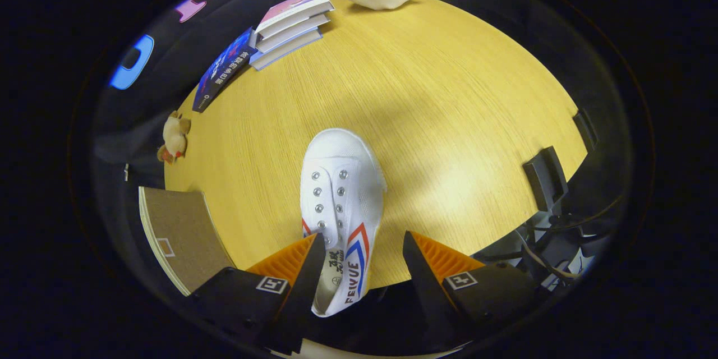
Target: Open the storage box then place both shoes into the box .Put the left shoe in first, then the right shoe, with the right side of both shoes facing outward in a uniform manner.
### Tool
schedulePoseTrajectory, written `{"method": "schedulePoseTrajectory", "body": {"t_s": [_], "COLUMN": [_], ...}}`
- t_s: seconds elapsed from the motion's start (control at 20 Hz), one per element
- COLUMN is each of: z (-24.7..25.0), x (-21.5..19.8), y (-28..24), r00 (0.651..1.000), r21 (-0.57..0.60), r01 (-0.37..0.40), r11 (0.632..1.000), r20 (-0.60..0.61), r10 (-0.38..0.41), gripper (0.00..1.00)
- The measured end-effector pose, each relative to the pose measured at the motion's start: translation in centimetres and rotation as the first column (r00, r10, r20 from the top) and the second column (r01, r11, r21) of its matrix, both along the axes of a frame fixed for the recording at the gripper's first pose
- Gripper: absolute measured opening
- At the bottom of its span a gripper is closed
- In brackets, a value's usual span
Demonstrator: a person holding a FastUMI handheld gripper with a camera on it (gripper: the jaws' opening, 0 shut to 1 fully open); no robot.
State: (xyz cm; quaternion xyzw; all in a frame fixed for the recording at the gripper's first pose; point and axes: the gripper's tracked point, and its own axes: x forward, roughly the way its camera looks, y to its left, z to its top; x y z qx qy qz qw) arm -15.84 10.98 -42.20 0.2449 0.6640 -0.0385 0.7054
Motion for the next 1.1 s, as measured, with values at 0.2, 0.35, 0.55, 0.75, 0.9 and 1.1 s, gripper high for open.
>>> {"method": "schedulePoseTrajectory", "body": {"t_s": [0.2,0.35,0.55,0.75,0.9,1.1], "z": [-1.8,-2.0,-0.1,2.1,5.9,12.8], "x": [0.1,-0.5,0.4,1.2,2.6,5.3], "y": [1.8,0.8,1.4,2.6,4.9,9.9], "r00": [0.998,0.989,0.994,0.992,0.99,0.973], "r21": [0.0,-0.056,0.04,0.055,0.101,0.205], "r01": [-0.051,-0.145,-0.108,-0.123,-0.121,-0.171], "r11": [0.999,0.988,0.993,0.991,0.987,0.964], "r20": [-0.029,-0.044,-0.003,0.035,0.085,0.186], "r10": [0.051,0.142,0.108,0.122,0.113,0.133], "gripper": [0.74,0.43,0.13,0.13,0.13,0.13]}}
